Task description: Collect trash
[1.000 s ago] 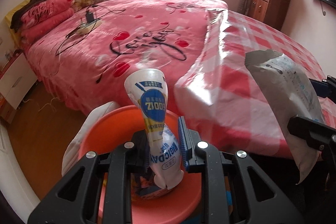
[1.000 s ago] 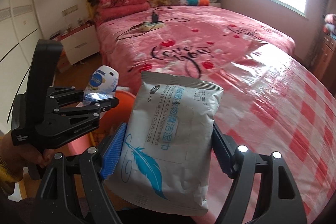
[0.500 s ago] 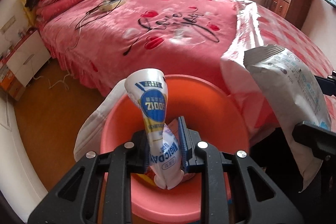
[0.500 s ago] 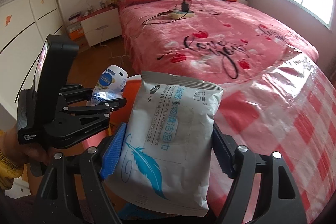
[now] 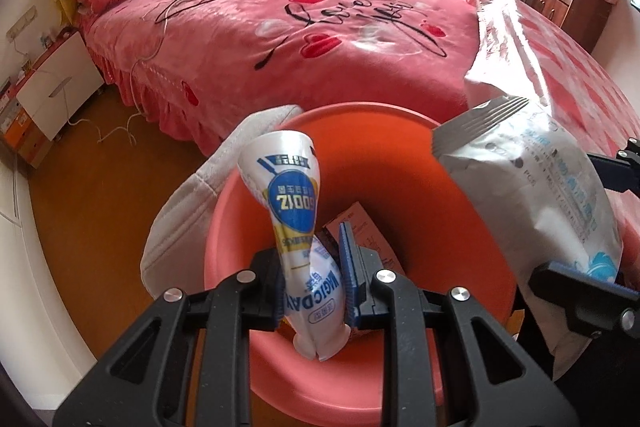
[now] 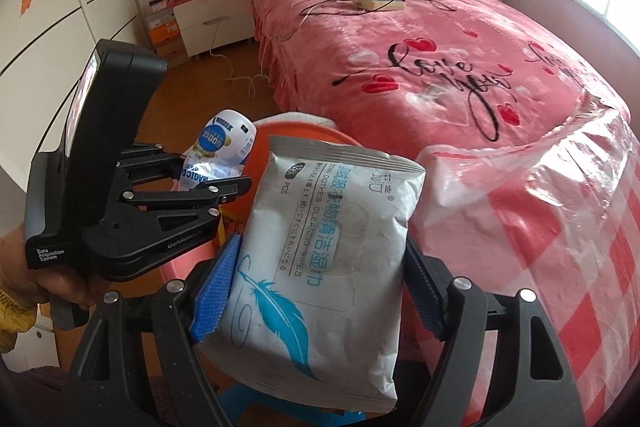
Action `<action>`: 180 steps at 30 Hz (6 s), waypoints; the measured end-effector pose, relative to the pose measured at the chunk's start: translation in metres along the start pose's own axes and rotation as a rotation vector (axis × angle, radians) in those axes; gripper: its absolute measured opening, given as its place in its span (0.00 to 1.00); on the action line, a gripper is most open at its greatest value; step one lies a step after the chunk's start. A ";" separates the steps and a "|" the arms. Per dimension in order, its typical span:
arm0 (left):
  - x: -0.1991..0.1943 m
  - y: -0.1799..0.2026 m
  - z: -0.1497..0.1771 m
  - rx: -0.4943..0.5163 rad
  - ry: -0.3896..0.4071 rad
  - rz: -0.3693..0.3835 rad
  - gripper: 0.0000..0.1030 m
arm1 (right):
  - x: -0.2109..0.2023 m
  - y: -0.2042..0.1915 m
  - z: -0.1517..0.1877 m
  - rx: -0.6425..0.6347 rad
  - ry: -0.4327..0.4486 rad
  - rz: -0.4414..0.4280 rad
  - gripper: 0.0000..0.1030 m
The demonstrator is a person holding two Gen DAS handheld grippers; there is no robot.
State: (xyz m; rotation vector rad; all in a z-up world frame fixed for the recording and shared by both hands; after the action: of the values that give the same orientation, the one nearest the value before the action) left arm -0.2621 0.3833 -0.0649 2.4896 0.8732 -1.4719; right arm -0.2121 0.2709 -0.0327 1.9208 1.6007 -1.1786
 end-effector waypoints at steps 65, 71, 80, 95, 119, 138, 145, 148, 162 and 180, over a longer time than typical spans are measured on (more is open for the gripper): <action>-0.037 0.026 -0.034 0.035 0.142 -0.057 0.86 | -0.069 0.040 0.018 0.149 0.178 0.091 0.91; -0.057 0.039 -0.045 0.035 0.197 -0.030 0.94 | -0.092 0.049 0.026 0.184 0.233 0.125 0.92; -0.079 0.068 -0.059 0.072 0.254 0.005 0.94 | -0.123 0.062 0.042 0.239 0.297 0.185 0.92; -0.120 0.126 -0.080 0.136 0.361 0.088 0.96 | -0.179 0.096 0.076 0.345 0.420 0.306 0.93; -0.160 0.213 -0.096 0.168 0.447 0.250 0.96 | -0.245 0.131 0.132 0.440 0.540 0.508 0.93; -0.166 0.305 -0.089 0.314 0.435 0.247 0.96 | -0.291 0.172 0.195 0.524 0.592 0.717 0.93; -0.173 0.337 -0.088 0.331 0.432 0.265 0.96 | -0.308 0.185 0.217 0.565 0.613 0.767 0.93; -0.176 0.351 -0.086 0.347 0.434 0.269 0.96 | -0.315 0.188 0.224 0.578 0.619 0.795 0.93; -0.188 0.414 -0.080 0.383 0.482 0.293 0.96 | -0.345 0.213 0.263 0.654 0.646 0.911 0.93; -0.195 0.460 -0.074 0.429 0.544 0.322 0.96 | -0.359 0.232 0.279 0.686 0.664 0.945 0.94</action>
State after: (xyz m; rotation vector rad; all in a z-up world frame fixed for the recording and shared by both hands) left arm -0.0309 -0.0497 0.0527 3.2293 0.1788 -0.9637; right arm -0.0967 -0.2217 0.0364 3.1785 0.2329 -0.7089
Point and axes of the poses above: each gripper's, at about its wrist camera, not at the fingertips, and x roughly the way its jaws point, y to its right, z to its underside, the point moved 2 cm from there along x, roughly the way its jaws point, and after that the axes turned 13 degrees about -z, right-handed, at the moved point
